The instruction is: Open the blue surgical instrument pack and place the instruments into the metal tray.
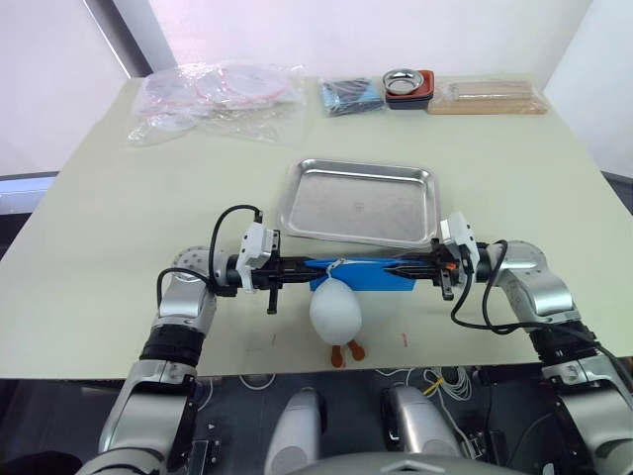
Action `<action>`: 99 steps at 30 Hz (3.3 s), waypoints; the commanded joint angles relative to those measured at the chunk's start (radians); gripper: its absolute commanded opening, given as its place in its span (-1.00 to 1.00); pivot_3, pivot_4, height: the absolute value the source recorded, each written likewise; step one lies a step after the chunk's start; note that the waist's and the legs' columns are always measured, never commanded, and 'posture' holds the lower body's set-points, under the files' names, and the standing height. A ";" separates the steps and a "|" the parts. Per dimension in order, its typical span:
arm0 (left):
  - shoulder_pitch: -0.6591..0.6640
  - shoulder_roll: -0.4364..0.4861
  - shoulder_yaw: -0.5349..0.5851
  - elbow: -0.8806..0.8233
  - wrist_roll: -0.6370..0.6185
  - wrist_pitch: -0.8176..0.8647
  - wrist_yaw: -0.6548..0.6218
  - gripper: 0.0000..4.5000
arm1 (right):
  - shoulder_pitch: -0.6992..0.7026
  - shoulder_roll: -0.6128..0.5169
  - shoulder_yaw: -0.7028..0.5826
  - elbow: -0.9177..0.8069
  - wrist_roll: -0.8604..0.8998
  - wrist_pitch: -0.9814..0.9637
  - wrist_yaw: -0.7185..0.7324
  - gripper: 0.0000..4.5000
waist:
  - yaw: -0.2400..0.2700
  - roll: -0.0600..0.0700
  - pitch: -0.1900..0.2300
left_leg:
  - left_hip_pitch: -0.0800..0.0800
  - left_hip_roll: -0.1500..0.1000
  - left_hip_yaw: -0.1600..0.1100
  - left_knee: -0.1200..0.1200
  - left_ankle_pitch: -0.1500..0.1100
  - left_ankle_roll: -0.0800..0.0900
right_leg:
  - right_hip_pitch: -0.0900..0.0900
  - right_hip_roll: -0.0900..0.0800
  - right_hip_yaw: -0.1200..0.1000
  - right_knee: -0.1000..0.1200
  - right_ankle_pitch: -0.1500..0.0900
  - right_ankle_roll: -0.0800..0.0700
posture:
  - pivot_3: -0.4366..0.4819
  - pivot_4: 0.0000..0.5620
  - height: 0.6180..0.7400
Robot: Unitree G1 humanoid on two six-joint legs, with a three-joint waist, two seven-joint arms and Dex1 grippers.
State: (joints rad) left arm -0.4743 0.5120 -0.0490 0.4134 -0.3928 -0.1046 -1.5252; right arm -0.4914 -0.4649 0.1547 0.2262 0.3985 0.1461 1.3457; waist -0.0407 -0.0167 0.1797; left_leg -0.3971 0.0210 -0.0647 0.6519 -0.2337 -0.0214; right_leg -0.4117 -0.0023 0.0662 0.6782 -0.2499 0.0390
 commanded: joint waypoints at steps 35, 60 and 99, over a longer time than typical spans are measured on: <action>0.395 0.131 0.035 -0.588 -0.091 0.373 0.279 0.97 | -0.040 0.031 -0.009 0.080 -0.043 -0.084 0.021 -1.00 | -0.002 0.000 0.000 | 0.002 0.002 0.002 0.000 0.000 0.000 | 0.000 0.001 0.001 0.000 -0.001 0.002 | -0.05 -0.47 1.00; 0.410 0.275 0.140 -0.586 -0.139 0.375 0.218 -0.99 | -0.045 0.038 -0.015 0.098 -0.057 -0.114 0.022 -1.00 | -0.004 0.000 0.000 | 0.003 0.002 0.002 -0.001 0.000 0.000 | 0.000 0.001 0.001 0.000 -0.001 0.001 | -0.05 -0.47 1.00; 0.471 0.437 0.261 -0.432 -0.059 0.422 0.283 -0.99 | -0.055 0.051 -0.039 0.100 -0.011 -0.095 0.042 -1.00 | -0.006 0.000 0.001 | 0.003 0.003 0.003 -0.002 0.000 0.000 | -0.001 0.001 0.002 0.000 -0.001 0.001 | -0.05 -0.47 1.00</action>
State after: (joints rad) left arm -0.0244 0.9207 0.1953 -0.0292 -0.4743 0.3006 -1.2479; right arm -0.5415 -0.4160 0.1448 0.3355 0.3591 0.0415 1.3884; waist -0.0470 -0.0163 0.1803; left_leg -0.3943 0.0236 -0.0618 0.6498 -0.2337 -0.0214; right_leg -0.4122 -0.0011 0.0677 0.6782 -0.2513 0.0399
